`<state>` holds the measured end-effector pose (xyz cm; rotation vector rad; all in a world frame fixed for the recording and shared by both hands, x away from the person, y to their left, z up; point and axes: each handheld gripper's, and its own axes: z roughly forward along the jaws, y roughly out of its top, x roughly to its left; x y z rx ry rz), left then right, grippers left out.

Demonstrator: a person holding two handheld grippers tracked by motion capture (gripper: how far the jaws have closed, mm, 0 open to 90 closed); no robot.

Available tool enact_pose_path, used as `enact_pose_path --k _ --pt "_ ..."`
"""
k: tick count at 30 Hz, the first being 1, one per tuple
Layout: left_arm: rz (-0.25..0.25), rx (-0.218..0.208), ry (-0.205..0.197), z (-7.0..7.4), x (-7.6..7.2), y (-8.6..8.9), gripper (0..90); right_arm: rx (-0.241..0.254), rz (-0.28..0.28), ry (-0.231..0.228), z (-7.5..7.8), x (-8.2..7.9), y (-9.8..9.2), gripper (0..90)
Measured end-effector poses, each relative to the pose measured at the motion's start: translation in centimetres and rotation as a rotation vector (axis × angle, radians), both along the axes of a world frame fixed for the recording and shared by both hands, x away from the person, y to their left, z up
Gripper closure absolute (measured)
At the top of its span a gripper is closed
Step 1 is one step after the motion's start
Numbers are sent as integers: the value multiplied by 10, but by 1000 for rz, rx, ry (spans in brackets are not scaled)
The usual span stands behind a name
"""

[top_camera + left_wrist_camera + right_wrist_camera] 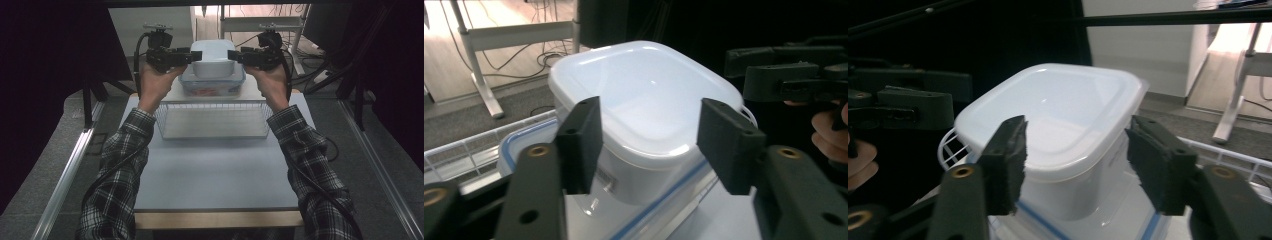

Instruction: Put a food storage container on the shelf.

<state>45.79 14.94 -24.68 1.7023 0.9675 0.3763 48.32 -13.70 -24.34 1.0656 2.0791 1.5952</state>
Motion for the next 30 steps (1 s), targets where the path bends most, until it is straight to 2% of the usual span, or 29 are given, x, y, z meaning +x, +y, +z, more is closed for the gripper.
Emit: enact_pose_path --k 2,4,5,6,8,10,12,14,19,30 --pt "-20 28 -10 0 -6 -1 362 -14 24 -8 -1 -2 -1 347" --pt "-30 36 -6 -1 -8 -1 340 -18 28 -8 -1 -3 -1 328" --pt "-34 38 -4 -2 -9 -2 313 -26 36 -7 -3 -5 -1 301" --pt "-59 47 1 -5 -12 -2 268 -28 50 -4 -5 -7 -2 253" --pt "-64 50 -7 -6 -14 -2 229 -33 54 -5 -7 -8 -2 240" --pt "-76 75 -26 -13 -19 -3 180 -53 65 -14 -12 -12 -3 190" --pt "-77 86 -27 -17 -23 -3 148 -64 78 -25 -15 -15 -3 169" --pt "-80 86 -25 -19 -24 -3 128 -75 87 -34 -18 -17 -4 144" --pt "-115 56 -14 -29 -34 0 110 -83 115 -49 -25 -27 -7 117" --pt "-134 90 -44 -49 -54 6 65 -104 143 -64 -46 -41 -17 79"
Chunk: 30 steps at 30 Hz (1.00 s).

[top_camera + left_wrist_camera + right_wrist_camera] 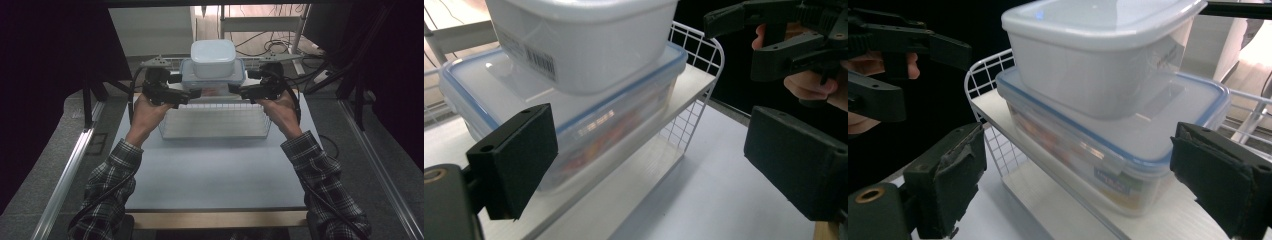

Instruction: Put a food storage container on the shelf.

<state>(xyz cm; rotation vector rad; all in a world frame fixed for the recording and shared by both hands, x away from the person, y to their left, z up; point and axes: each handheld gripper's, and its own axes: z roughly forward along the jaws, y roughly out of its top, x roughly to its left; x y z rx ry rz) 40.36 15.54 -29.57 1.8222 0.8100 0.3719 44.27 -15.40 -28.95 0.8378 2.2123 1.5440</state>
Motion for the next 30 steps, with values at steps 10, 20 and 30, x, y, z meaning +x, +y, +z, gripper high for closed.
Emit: enact_pose_path --k 10,20,30 --pt "-7 -4 -12 -19 -10 3 55 -5 18 2 -10 -9 -2 69" --pt "-19 15 -26 -32 -22 4 43 -23 40 -1 -21 -19 -1 54" --pt "-29 33 -9 -52 -30 4 36 -41 57 10 -33 -25 -3 52"
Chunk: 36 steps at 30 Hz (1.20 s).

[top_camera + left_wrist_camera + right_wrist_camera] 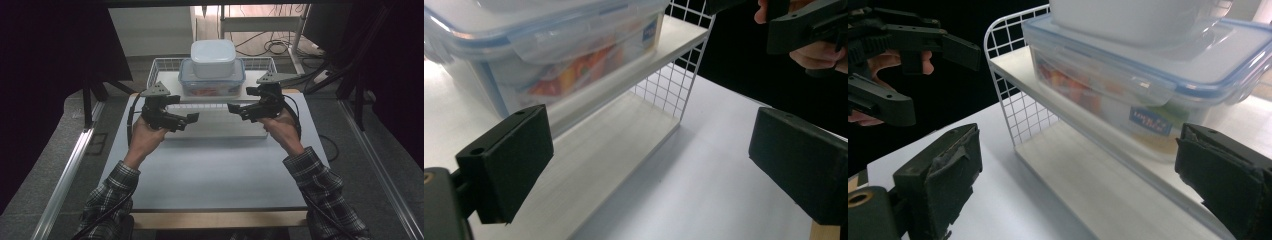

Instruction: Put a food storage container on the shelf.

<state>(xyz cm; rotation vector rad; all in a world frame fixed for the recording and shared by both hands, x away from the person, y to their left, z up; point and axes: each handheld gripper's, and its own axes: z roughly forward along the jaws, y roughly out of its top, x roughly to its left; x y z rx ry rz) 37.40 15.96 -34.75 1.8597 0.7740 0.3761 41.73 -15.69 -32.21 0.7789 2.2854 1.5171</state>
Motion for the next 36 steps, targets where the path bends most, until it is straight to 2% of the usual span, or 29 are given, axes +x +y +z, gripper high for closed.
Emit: enact_pose_path --k 11,19,24,31,36 --pt "-5 71 1 -16 -7 -4 37 -24 1 2 -11 -4 -4 51" --pt "-6 66 7 -21 -13 -2 38 -40 16 8 -18 -10 -7 51" --pt "-4 83 9 -27 -18 -3 40 -59 2 3 -22 -15 -10 51" --pt "-3 82 24 -39 -25 -2 40 -65 9 4 -30 -20 -12 55" --pt "-4 74 32 -49 -31 -1 40 -58 18 21 -40 -25 -15 61"
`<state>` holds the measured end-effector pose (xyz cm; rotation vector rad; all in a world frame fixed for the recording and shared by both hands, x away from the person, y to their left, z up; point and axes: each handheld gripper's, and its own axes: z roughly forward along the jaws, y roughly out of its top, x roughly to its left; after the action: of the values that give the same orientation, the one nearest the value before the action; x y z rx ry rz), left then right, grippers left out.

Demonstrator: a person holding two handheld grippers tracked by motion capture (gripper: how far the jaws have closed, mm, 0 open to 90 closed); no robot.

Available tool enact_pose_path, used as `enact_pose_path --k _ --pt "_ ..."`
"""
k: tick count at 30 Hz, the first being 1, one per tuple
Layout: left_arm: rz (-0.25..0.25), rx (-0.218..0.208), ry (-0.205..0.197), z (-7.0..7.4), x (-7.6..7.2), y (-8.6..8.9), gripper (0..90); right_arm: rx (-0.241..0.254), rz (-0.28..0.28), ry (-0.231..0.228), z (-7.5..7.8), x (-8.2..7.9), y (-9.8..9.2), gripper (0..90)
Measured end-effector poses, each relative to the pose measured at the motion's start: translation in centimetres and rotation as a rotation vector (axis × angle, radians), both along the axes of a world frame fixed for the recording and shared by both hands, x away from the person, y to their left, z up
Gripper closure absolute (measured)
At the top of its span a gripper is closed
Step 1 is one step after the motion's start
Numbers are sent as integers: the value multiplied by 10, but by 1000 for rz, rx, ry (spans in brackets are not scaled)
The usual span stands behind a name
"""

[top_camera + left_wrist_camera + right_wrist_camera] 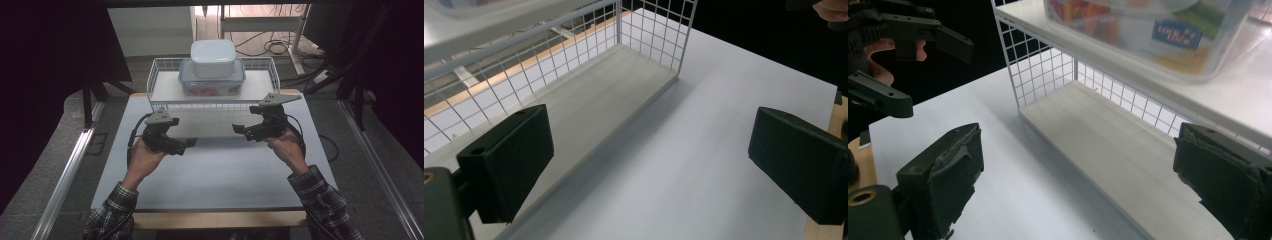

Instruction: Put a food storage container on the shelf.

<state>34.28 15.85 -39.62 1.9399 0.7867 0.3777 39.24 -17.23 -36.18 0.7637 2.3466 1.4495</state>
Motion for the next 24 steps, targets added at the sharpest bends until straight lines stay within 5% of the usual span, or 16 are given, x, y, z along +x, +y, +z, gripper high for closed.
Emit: enact_pose_path --k 15,24 --pt "-4 -21 6 -35 -14 -5 39 4 6 8 -28 -14 -6 13" --pt "-1 -11 -1 -43 -22 -8 38 -12 5 11 -40 -22 -7 3"
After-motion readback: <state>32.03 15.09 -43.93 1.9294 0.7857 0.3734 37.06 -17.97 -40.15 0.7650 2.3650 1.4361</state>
